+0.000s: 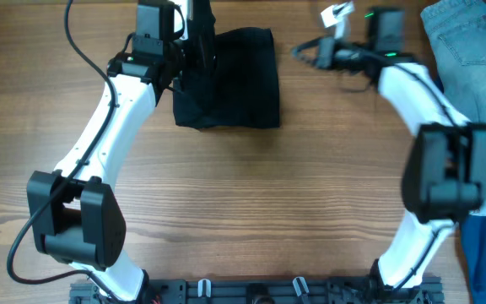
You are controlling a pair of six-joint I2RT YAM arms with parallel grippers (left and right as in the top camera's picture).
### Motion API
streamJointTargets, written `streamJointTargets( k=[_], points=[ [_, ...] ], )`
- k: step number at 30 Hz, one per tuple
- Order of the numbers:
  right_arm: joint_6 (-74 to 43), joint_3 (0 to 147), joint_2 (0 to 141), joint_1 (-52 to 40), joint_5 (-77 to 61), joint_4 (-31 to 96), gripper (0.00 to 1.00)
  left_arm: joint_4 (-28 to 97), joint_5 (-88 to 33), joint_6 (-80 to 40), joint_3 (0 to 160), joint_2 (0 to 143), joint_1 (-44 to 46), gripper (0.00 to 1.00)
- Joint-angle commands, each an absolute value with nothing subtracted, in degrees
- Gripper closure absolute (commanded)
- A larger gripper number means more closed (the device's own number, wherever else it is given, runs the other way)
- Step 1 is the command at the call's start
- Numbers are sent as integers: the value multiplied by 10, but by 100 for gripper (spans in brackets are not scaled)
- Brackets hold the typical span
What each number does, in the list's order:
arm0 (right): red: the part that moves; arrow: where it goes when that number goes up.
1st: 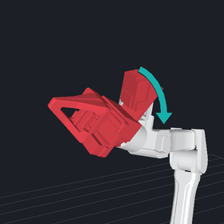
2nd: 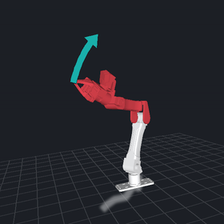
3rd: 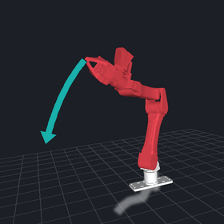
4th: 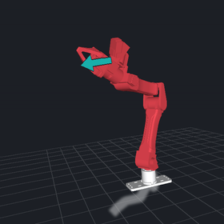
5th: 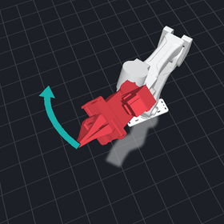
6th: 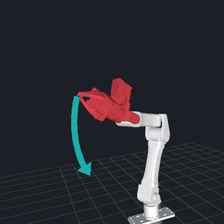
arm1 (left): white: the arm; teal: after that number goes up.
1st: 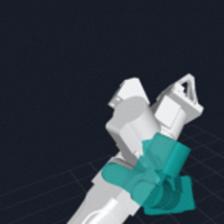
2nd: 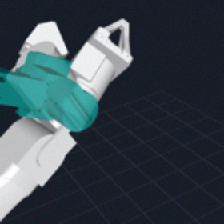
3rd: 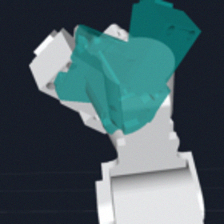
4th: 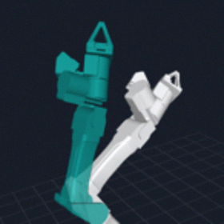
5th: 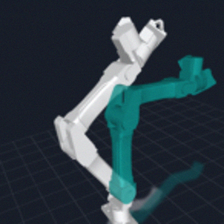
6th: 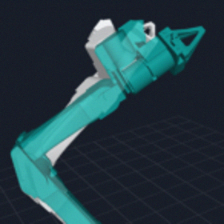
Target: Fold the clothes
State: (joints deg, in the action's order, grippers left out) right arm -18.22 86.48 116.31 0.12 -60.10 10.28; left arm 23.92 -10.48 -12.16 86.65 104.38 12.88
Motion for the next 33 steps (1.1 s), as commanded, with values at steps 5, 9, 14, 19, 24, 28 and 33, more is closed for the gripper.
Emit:
streamJointTargets(
  k=[5,9,14,19,24,28,33],
  points=[
    [-222,874,1110,53,-650,110,96,195,-104,-129,880,1080,185,94],
    [-220,874,1110,53,-639,112,96,181,-104,-129,880,1090,213,25],
    [-218,874,1110,54,-639,112,96,177,-104,-123,880,1090,221,0],
    [-185,874,1110,54,-590,163,96,201,-104,-122,880,1090,220,0],
    [-143,874,1110,53,-472,248,94,246,-103,-46,880,1117,220,0],
    [-119,874,1110,53,-437,284,61,227,-70,16,880,1166,220,0],
    [-120,874,1110,53,-430,296,39,124,-61,121,880,1258,220,0]
  ],
)
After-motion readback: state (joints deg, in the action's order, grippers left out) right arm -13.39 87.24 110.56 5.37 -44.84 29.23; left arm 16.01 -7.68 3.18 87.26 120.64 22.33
